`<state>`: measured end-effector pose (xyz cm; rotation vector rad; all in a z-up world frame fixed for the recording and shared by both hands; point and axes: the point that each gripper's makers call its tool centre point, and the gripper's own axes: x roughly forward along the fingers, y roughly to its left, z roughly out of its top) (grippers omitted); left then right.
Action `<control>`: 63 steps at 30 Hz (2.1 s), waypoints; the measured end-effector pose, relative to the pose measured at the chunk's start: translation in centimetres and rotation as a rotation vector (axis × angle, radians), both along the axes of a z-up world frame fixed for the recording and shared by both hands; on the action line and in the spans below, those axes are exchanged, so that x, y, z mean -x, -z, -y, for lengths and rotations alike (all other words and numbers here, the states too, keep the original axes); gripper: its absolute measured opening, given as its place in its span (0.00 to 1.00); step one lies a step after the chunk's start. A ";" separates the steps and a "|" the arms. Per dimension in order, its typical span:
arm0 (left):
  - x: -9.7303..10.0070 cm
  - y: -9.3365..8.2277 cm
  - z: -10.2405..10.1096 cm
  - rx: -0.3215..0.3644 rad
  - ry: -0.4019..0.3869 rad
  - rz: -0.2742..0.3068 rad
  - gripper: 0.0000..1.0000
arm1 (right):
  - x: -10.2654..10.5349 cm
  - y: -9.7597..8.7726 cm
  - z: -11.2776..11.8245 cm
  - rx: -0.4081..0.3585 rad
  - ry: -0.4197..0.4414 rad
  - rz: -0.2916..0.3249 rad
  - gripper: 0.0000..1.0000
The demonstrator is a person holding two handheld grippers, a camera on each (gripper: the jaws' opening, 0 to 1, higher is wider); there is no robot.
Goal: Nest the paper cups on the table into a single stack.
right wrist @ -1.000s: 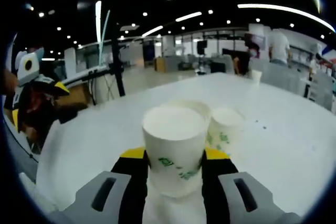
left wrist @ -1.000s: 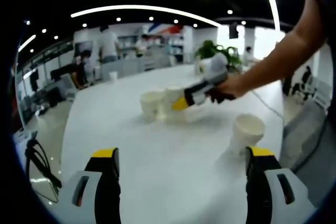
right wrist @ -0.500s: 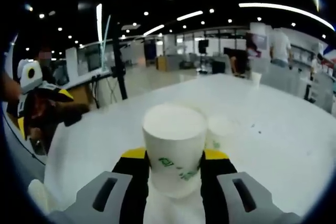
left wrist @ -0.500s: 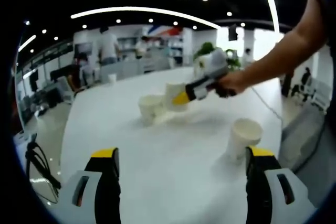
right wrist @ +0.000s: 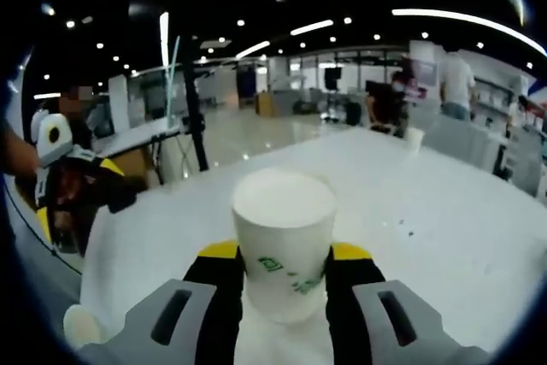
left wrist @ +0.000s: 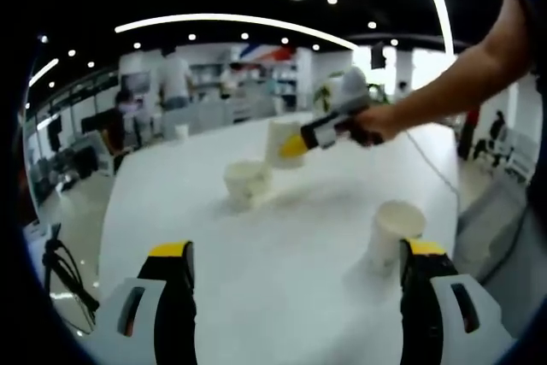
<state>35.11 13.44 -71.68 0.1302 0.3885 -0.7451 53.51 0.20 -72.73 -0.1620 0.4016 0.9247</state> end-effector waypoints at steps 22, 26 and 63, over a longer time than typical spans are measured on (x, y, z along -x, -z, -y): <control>0.2 -0.6 0.3 0.004 0.014 0.001 0.98 | -1.2 -4.3 1.0 0.015 -0.002 0.012 0.36; 0.2 -0.7 0.3 0.003 0.017 0.005 0.98 | -1.6 -4.9 1.1 0.030 -0.001 0.020 0.36; 0.3 -1.3 -0.1 0.011 0.018 0.014 0.98 | 0.3 -6.8 0.2 0.012 -0.015 0.021 0.36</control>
